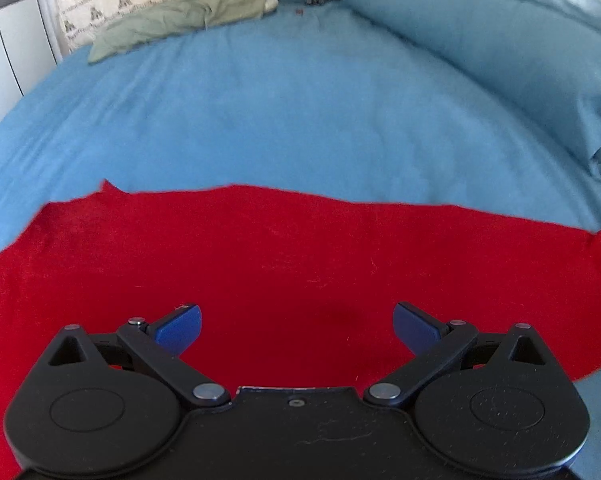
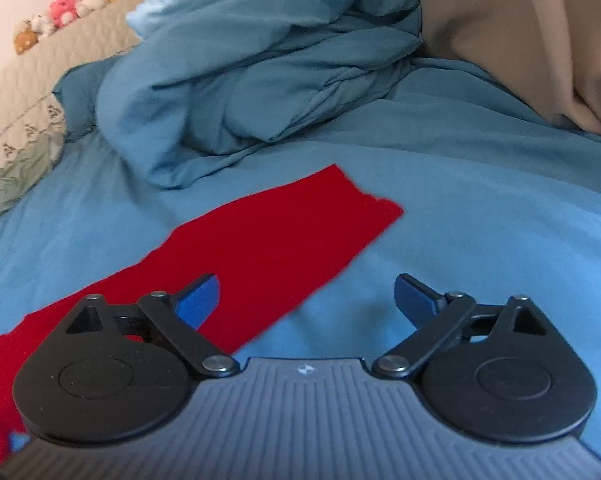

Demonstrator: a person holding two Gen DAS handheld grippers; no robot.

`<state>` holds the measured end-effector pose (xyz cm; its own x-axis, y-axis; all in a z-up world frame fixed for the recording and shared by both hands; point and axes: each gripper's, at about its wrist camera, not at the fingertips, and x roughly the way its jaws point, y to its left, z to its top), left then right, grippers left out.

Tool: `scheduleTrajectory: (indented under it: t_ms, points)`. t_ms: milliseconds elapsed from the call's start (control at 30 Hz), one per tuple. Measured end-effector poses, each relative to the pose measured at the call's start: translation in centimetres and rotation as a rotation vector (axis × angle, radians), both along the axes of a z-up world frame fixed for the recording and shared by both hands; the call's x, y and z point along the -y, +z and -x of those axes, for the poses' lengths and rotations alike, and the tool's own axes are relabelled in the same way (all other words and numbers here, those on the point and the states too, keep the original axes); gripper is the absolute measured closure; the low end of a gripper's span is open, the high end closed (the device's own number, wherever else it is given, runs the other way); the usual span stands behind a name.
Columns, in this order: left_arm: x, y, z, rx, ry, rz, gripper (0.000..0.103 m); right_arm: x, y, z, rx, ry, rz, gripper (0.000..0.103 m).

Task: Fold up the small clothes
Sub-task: 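Lower the right tool to the sweater sleeve cuff and close on it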

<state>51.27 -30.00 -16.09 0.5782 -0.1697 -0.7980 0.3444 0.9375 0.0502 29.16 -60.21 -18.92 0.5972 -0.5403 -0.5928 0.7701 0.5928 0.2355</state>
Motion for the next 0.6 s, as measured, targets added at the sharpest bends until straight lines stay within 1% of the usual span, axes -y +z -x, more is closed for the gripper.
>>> scheduleTrajectory:
  t_ms: [33, 67, 100, 133, 233, 300, 333, 400, 433, 467, 500, 600]
  points:
    - [0.2, -0.4, -0.3, -0.010, 0.002, -0.003, 0.000, 0.6, -0.3, -0.6, -0.005, -0.001, 0.002, 0.003]
    - [0.5, -0.8, -0.5, -0.021, 0.004, -0.006, 0.000, 1.2, -0.7, -1.2, -0.015, 0.000, 0.001, 0.009]
    - [0.7, -1.2, -0.7, -0.034, 0.006, -0.010, 0.000, 1.4, -1.0, -1.6, -0.025, -0.004, -0.001, 0.013]
    - [0.9, -1.4, -0.8, -0.042, 0.006, -0.010, 0.000, 1.6, -1.3, -1.9, -0.033, -0.014, 0.002, 0.013]
    - [1.3, -1.8, -0.9, -0.045, 0.013, -0.021, 0.000, 1.4, -1.7, -2.6, -0.047, -0.029, 0.040, 0.024]
    - [1.3, -2.0, -1.2, -0.054, 0.014, -0.026, 0.000, 1.1, -1.8, -2.9, -0.060, -0.036, 0.058, 0.037]
    - [1.3, -2.0, -1.6, -0.067, 0.014, -0.024, 0.000, 0.9, -1.7, -2.9, -0.062, -0.040, 0.062, 0.041]
    - [1.8, -2.0, -2.4, -0.091, 0.013, -0.016, 0.000, 0.6, -1.5, -3.2, -0.076, -0.046, 0.068, 0.059]
    - [1.7, -2.0, -2.7, -0.101, 0.010, -0.014, 0.000, 0.5, -1.3, -3.3, -0.087, -0.047, 0.073, 0.064]
    - [1.6, -2.0, -2.8, -0.111, 0.003, -0.015, 0.000, 0.4, -1.1, -3.5, -0.098, -0.048, 0.078, 0.073]
    - [1.6, -1.9, -3.0, -0.118, -0.004, -0.017, 0.000, 0.3, -0.8, -3.7, -0.104, -0.047, 0.078, 0.079]
    - [1.4, -1.6, -4.2, -0.157, -0.036, -0.022, 0.000, 0.0, 0.2, -4.3, -0.108, -0.045, 0.064, 0.081]
